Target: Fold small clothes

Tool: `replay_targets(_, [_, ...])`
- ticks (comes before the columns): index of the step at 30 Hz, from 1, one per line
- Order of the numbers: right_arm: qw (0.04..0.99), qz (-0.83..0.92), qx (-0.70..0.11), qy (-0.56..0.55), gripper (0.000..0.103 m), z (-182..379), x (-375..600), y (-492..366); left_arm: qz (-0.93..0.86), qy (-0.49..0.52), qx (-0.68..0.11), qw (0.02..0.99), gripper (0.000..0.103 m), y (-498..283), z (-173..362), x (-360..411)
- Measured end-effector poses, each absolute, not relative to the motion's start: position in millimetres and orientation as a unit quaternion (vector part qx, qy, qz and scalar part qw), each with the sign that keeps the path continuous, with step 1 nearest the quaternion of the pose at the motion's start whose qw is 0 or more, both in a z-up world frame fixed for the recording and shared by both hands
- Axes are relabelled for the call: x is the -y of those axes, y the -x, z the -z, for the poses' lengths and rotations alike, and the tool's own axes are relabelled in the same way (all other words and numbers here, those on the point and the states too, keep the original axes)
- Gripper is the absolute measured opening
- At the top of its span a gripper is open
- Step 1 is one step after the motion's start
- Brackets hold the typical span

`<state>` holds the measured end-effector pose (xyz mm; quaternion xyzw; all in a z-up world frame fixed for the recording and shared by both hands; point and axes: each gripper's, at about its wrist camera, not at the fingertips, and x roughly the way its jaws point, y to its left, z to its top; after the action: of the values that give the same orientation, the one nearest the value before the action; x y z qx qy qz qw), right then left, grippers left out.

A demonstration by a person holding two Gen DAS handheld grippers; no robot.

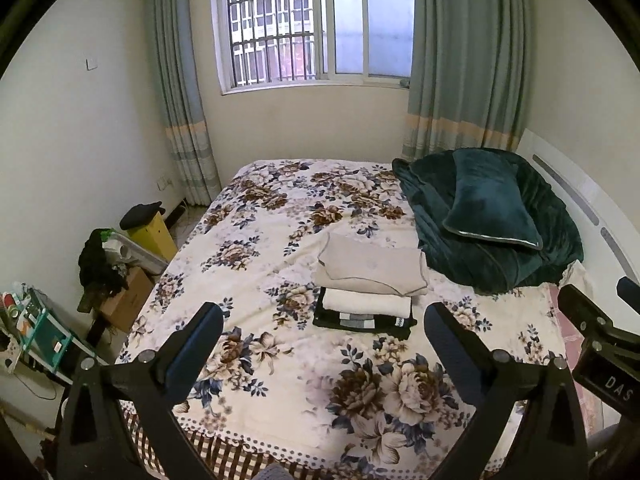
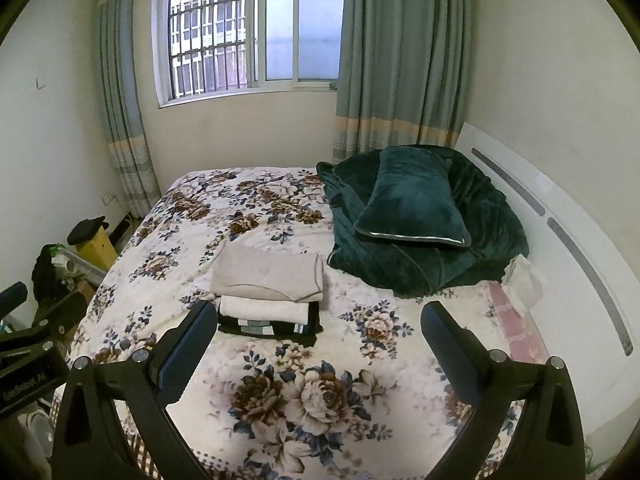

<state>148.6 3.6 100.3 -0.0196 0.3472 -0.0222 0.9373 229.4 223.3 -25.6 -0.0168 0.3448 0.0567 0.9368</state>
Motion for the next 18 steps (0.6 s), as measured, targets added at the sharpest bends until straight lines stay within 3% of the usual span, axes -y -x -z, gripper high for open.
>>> replay_targets(18, [0.939, 0.015, -0.343, 0.022, 0.103, -98.8, -7.0, -145.7, -0.062, 0.018, -0.341, 0.938, 0.103, -225.2, 21.8, -224.9])
